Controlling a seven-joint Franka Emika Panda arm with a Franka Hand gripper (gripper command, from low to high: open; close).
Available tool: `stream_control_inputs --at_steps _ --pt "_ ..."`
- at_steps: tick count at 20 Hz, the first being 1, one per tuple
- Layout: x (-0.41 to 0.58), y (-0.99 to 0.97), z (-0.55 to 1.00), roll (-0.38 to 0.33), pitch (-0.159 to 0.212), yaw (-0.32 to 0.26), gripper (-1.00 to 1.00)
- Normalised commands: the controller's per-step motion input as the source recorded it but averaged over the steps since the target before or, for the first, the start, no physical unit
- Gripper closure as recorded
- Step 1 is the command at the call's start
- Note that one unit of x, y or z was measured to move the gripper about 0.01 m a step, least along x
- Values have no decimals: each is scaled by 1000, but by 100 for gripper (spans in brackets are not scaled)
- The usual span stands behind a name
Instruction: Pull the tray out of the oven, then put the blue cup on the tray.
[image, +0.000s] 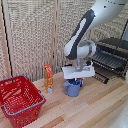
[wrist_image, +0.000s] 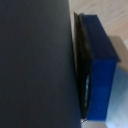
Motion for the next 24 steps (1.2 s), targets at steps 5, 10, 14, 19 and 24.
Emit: stream_control_inputs --at_steps 5,10,14,19,24 --pt "129 -318 217 66 -127 -37 100" --pt "543 -395 628 42 -76 -42 100" --pt "659 -256 601 -4 -76 -53 100" --pt "694 -258 528 -23 -92 -55 100" --pt "611 -423 626 -9 -73 -82 100"
